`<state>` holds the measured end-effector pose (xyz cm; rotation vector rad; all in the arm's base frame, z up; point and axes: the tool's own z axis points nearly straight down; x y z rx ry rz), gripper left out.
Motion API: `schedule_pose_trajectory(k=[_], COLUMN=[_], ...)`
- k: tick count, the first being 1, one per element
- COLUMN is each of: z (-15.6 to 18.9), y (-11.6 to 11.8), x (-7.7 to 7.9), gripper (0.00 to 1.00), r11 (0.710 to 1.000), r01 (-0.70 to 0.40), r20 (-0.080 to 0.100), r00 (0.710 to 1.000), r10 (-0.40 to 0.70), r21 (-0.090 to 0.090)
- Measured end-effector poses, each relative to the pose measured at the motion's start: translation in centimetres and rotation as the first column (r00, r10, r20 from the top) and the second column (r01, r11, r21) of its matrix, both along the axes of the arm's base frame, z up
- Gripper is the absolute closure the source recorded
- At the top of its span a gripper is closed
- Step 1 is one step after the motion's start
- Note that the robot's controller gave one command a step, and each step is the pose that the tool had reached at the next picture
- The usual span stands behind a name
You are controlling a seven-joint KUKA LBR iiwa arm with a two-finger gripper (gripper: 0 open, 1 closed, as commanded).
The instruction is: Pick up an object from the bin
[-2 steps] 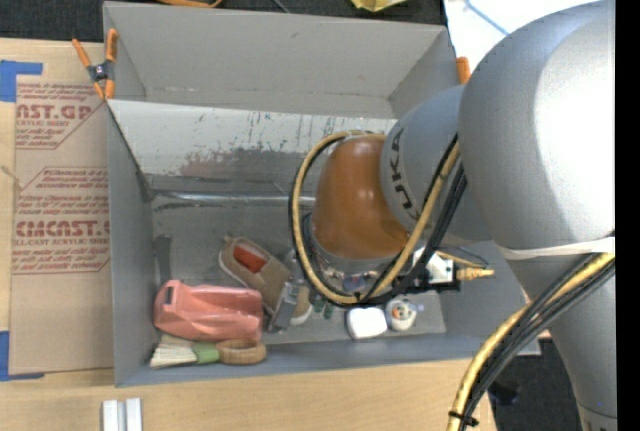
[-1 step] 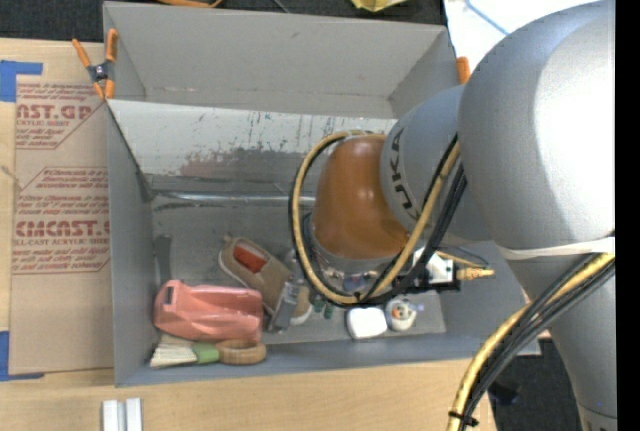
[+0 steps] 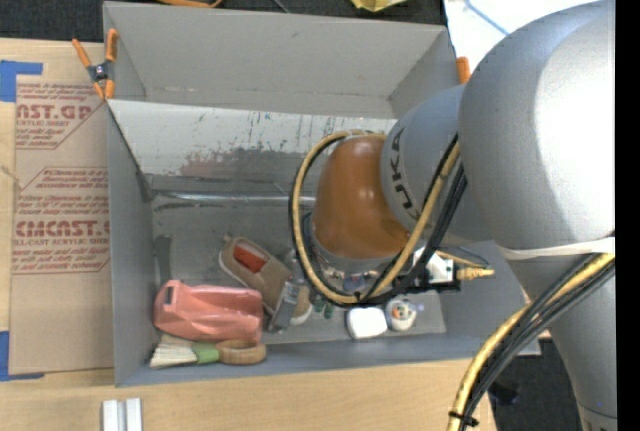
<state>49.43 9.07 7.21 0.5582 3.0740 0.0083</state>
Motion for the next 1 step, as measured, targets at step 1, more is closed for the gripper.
schedule_pose_trajectory(k=[1], z=[1.42], y=[-0.08], x=[-0.23], gripper=[1.00], r11=[1.000], r01=[0.001], r20=[-0.007], r00=[1.000], r10=[-0.001], r21=[-0.002])
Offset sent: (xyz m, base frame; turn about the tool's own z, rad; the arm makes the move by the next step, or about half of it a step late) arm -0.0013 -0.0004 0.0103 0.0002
